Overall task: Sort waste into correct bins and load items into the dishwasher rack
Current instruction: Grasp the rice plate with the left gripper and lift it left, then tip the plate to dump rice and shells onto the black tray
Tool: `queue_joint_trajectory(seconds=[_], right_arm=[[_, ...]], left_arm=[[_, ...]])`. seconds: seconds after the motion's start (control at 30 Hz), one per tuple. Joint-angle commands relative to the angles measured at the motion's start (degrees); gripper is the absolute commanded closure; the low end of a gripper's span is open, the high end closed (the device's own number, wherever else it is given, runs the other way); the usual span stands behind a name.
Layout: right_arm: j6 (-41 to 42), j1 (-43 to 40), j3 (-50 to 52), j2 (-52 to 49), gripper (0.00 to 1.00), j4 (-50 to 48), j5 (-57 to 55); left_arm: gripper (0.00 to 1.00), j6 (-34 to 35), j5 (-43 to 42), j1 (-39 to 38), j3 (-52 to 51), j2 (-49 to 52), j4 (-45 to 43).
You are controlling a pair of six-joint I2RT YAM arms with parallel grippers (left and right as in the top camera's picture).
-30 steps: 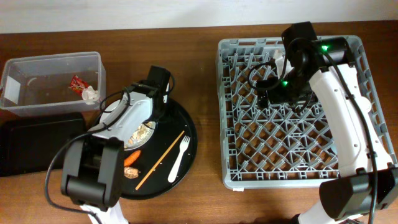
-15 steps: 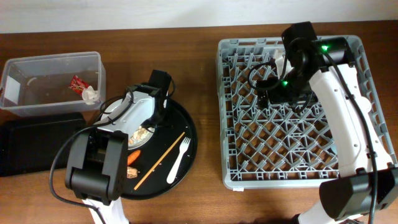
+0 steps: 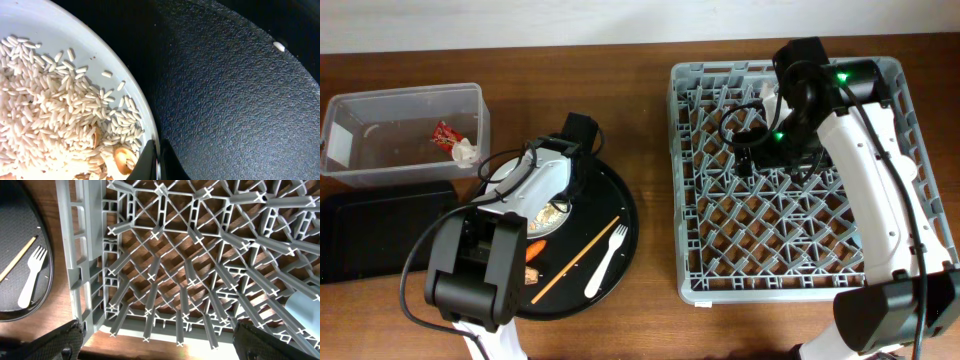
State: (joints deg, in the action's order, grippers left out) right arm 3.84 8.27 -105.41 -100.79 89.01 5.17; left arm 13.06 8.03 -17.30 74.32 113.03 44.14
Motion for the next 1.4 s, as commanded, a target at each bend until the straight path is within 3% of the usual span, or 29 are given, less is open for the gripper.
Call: queue_joint_trajectory(seconds=[0.0,0.2,0.6,0.97,1.13,1.37], right_arm=[[-0.4,0.0,0.3,-0.2,0.01,0.2,-0.3],[-0.4,0.0,0.3,-0.2,0.01,0.2,-0.3],[-0.4,0.0,0.3,-0.2,0.01,0.2,-0.3],[-0.4,0.0,0.3,-0.2,0.01,0.6,-0.3],[-0.4,0.0,0.3,-0.2,0.01,0.6,-0.3],[-0.4,0.0,0.3,-0.2,0.01,0.9,-0.3]], left_arm=[[0.99,0.1,1.1,0.2,0.5,2.5,2.1],[0.99,0.1,1.0,0.2,10.0,2.4,11.6],[1.0,2.4,1.4,0.0,12.8,1.7,22.4],[1.0,3.4,3.3,0.3,12.8,-12.5,28.4],[0.99,2.0,3.3,9.7,12.8,-17.1,30.5],[0.99,-7.7,-5.6,27.3,12.8,-17.3,26.5]])
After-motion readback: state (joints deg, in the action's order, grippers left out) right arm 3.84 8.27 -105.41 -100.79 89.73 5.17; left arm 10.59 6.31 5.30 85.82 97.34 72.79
